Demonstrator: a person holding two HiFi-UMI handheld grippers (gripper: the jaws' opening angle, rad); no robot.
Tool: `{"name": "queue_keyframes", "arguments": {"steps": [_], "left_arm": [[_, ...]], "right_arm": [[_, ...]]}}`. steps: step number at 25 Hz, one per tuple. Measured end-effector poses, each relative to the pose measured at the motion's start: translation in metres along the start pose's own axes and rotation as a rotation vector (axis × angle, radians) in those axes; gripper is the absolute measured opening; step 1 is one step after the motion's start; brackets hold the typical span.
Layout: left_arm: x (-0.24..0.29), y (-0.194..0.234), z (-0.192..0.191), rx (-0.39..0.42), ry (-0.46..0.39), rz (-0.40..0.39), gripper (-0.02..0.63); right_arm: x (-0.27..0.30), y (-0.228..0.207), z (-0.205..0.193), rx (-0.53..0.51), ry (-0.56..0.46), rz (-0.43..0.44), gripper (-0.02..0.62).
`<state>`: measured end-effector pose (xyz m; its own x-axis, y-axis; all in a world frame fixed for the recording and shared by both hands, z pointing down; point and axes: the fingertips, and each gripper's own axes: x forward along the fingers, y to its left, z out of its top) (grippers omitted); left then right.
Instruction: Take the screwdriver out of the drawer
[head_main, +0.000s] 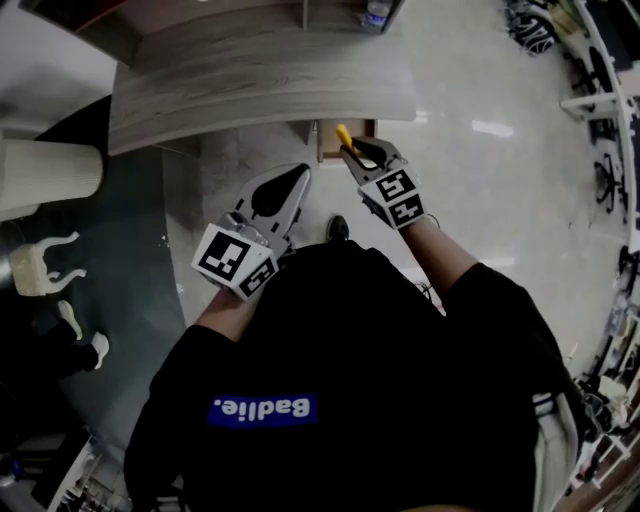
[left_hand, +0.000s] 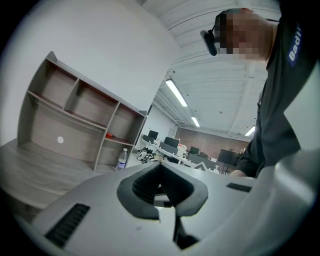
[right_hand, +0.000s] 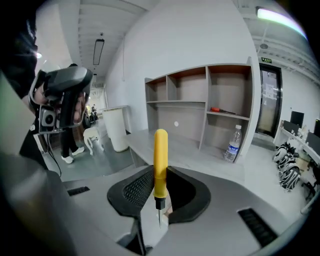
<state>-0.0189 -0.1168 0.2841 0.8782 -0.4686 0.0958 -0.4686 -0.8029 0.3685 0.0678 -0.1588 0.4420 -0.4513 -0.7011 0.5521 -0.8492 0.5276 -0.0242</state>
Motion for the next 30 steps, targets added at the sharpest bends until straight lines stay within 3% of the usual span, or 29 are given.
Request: {"name": "queue_keyframes", "arguments": {"steps": [12, 30], "left_arm": [[0.019, -0.006, -0.004, 0.033, 0.06, -0.035, -0.005], [0.018, -0.017, -0.006, 0.044, 0.083, -0.027, -0.005]], "right_arm": [[-0.047, 0.023, 0.083, 0.048, -0.203, 0.085, 0.097], [-0.091, 0.044, 0.112, 0.105, -0.328, 0.189, 0.097]]}}
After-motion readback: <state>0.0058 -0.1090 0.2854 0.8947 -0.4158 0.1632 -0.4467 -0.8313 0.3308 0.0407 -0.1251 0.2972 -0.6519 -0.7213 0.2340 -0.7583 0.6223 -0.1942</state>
